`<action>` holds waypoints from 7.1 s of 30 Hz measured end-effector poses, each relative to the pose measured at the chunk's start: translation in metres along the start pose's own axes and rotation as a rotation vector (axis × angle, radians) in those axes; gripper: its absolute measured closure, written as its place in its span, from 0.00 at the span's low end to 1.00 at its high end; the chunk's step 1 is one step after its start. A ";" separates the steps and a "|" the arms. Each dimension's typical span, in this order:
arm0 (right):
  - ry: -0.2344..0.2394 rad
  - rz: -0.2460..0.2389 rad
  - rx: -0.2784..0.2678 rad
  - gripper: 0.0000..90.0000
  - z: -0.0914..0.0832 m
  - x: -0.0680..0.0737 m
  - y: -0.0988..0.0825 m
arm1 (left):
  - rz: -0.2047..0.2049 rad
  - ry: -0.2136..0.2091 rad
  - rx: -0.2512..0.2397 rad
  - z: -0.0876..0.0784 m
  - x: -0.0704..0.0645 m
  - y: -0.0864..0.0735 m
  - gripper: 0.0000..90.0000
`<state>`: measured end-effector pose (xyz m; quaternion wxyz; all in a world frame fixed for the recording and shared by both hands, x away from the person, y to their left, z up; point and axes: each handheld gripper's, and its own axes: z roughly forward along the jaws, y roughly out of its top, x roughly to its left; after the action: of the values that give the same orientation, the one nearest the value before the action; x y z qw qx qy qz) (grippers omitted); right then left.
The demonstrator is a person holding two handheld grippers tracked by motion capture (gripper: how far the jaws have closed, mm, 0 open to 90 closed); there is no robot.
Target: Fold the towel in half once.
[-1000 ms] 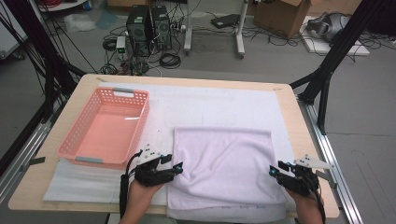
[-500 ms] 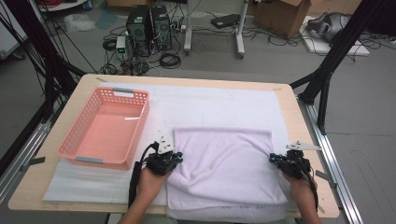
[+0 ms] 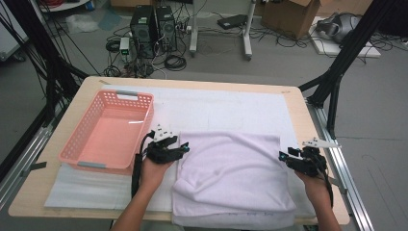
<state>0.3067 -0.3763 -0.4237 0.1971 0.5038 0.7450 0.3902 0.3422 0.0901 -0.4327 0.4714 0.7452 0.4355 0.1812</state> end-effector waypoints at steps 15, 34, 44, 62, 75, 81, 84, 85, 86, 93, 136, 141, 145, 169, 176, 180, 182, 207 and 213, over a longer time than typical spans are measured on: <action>0.059 -0.008 0.073 0.36 0.059 -0.023 0.019 | -0.039 -0.004 0.105 0.045 0.023 0.007 0.46; 0.032 -0.093 0.099 0.93 0.055 -0.007 0.023 | 0.004 -0.008 0.115 0.044 0.010 0.011 0.90; -0.031 -0.097 -0.067 0.93 0.059 -0.020 0.048 | 0.005 0.011 0.014 0.052 0.028 0.053 0.90; -0.087 -0.006 -0.076 0.71 0.092 -0.033 0.079 | -0.094 0.014 0.037 0.077 0.041 0.072 0.67; -0.013 0.039 -0.028 0.57 0.052 -0.025 0.071 | -0.071 -0.042 -0.051 0.041 0.018 0.047 0.55; 0.027 -0.002 -0.070 0.59 0.021 -0.008 0.060 | -0.053 -0.045 -0.041 0.016 0.010 0.027 0.51; 0.039 -0.008 -0.077 0.60 0.007 -0.004 0.042 | -0.032 -0.029 -0.057 0.001 0.004 0.017 0.51; 0.042 -0.002 -0.080 0.60 0.003 -0.002 0.036 | -0.019 -0.026 -0.062 -0.003 0.002 0.012 0.50; 0.044 0.000 -0.084 0.60 0.000 -0.002 0.028 | -0.014 -0.025 -0.053 -0.008 -0.001 0.009 0.49; 0.048 0.024 -0.105 0.62 -0.028 0.001 -0.018 | -0.025 -0.053 -0.098 -0.039 -0.009 -0.015 0.48; 0.169 -0.092 0.045 0.82 -0.053 0.050 -0.063 | 0.167 -0.053 0.075 -0.059 -0.067 -0.073 0.85; 0.095 -0.117 0.034 0.68 -0.034 0.053 -0.062 | 0.149 -0.046 0.072 -0.059 -0.066 -0.073 0.92; 0.025 -0.182 0.043 0.77 -0.027 0.053 -0.061 | 0.126 -0.060 0.071 -0.060 -0.063 -0.073 0.95; 0.023 -0.102 0.048 0.99 -0.033 0.046 -0.057 | 0.019 -0.209 -0.019 -0.089 -0.058 -0.071 0.95; 0.083 -0.056 -0.002 1.00 -0.056 0.039 -0.064 | 0.017 -0.220 -0.040 -0.096 -0.059 -0.071 0.95; 0.093 -0.084 0.004 0.75 -0.053 0.043 -0.065 | 0.008 -0.223 -0.043 -0.098 -0.058 -0.072 0.95; 0.080 -0.081 0.012 0.69 -0.046 0.045 -0.064 | 0.010 -0.222 -0.038 -0.097 -0.058 -0.073 0.95; 0.150 -0.105 0.009 0.98 -0.100 0.055 -0.091 | 0.037 -0.273 -0.019 -0.127 -0.075 -0.087 0.95; 0.150 -0.072 -0.009 0.72 -0.100 0.054 -0.093 | 0.004 -0.245 -0.079 -0.128 -0.071 -0.082 0.54</action>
<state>0.1601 -0.3831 -0.4289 0.1570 0.4453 0.7736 0.4227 0.1763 0.1155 -0.4305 0.5498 0.7433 0.3658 0.1069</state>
